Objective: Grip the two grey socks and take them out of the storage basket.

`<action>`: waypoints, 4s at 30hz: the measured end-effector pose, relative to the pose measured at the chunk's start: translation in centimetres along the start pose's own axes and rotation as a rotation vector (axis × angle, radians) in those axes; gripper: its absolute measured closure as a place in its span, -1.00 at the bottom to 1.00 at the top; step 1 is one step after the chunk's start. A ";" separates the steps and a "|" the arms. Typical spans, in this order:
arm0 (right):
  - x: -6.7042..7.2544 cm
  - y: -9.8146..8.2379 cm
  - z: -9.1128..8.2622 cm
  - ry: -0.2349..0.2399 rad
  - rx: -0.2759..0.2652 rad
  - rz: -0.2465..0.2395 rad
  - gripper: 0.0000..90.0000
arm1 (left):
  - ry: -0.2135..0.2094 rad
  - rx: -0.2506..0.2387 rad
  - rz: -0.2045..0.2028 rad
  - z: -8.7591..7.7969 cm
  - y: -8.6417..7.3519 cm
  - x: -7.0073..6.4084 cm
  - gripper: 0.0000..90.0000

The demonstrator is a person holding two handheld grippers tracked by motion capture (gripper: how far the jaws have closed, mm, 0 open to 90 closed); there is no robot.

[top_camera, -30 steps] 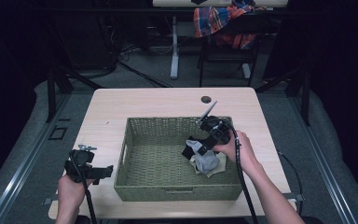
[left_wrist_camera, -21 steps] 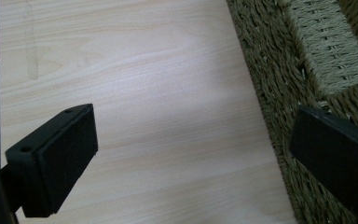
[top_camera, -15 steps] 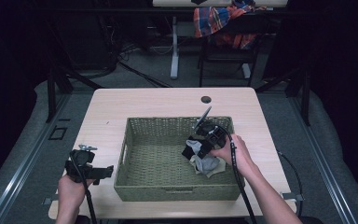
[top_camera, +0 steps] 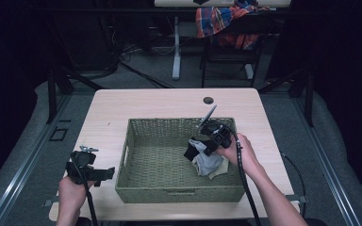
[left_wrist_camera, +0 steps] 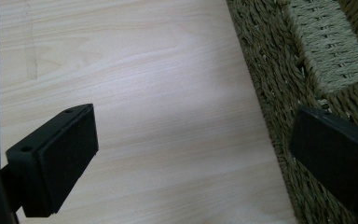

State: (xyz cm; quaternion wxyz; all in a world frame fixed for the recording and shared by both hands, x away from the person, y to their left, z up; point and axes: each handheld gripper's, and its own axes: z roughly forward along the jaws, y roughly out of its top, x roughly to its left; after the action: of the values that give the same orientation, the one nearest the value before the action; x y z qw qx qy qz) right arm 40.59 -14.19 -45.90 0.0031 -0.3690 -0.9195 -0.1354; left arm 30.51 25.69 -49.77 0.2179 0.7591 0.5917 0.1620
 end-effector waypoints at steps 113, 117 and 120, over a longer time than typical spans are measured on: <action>-6.4 -7.9 -13.5 -0.202 -0.362 0.208 0.91 | -0.006 0.005 0.002 0.1 0.0 -0.1 -0.97; -7.0 -8.4 -13.5 -0.220 -0.352 0.231 0.91 | -0.008 0.007 0.003 0.1 0.0 -0.1 -0.97; -7.7 -8.8 -13.1 -0.226 -0.342 0.253 0.91 | -0.007 0.007 0.004 0.1 0.0 -0.1 -0.97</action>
State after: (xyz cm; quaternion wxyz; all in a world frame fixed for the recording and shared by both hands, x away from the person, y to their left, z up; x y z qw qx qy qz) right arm 38.98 -28.82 -36.25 -0.1452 -0.4893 -0.8242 -0.2454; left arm 30.52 25.57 -49.83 0.2171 0.7614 0.5901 0.1576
